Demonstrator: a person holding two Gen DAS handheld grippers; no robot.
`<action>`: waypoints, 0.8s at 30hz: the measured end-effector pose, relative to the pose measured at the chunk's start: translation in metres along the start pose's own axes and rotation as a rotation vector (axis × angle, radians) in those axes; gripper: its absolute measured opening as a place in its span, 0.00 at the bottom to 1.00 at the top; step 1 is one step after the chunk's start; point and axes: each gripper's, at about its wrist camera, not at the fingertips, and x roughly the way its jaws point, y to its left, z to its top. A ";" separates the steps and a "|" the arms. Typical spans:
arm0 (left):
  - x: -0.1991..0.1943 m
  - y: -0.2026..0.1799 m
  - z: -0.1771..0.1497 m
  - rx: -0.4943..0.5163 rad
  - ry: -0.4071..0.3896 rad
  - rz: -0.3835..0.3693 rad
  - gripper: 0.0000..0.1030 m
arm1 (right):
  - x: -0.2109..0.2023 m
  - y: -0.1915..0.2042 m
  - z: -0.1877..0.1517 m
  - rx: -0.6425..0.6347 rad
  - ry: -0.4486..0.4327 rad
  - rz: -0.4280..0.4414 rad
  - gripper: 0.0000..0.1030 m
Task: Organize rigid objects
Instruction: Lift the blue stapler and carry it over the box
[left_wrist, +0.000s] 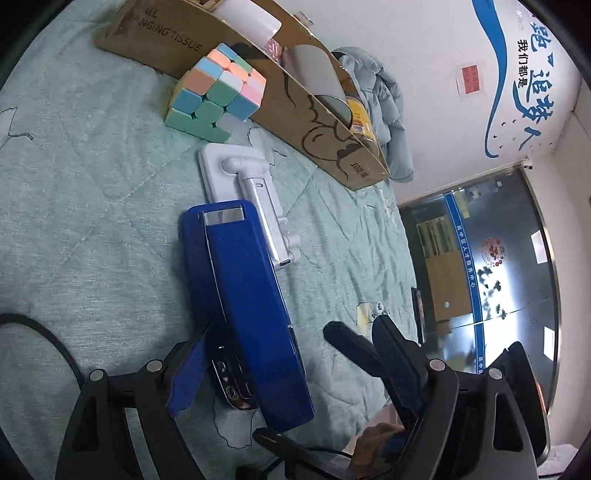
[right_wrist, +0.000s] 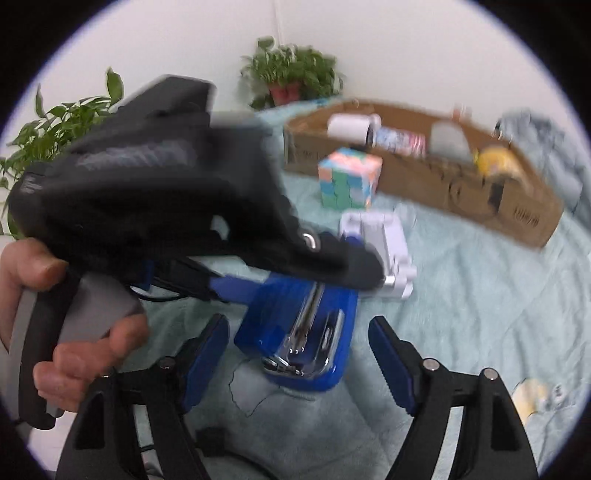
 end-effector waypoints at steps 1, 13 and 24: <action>0.001 -0.002 0.000 0.001 0.002 -0.024 0.81 | -0.001 0.001 -0.001 -0.018 -0.013 -0.014 0.75; 0.001 -0.004 -0.007 0.011 0.027 -0.067 0.81 | 0.023 -0.023 -0.007 0.020 0.058 -0.027 0.52; 0.007 0.006 -0.009 -0.022 0.022 0.040 0.84 | 0.045 -0.078 -0.006 0.346 0.152 0.228 0.55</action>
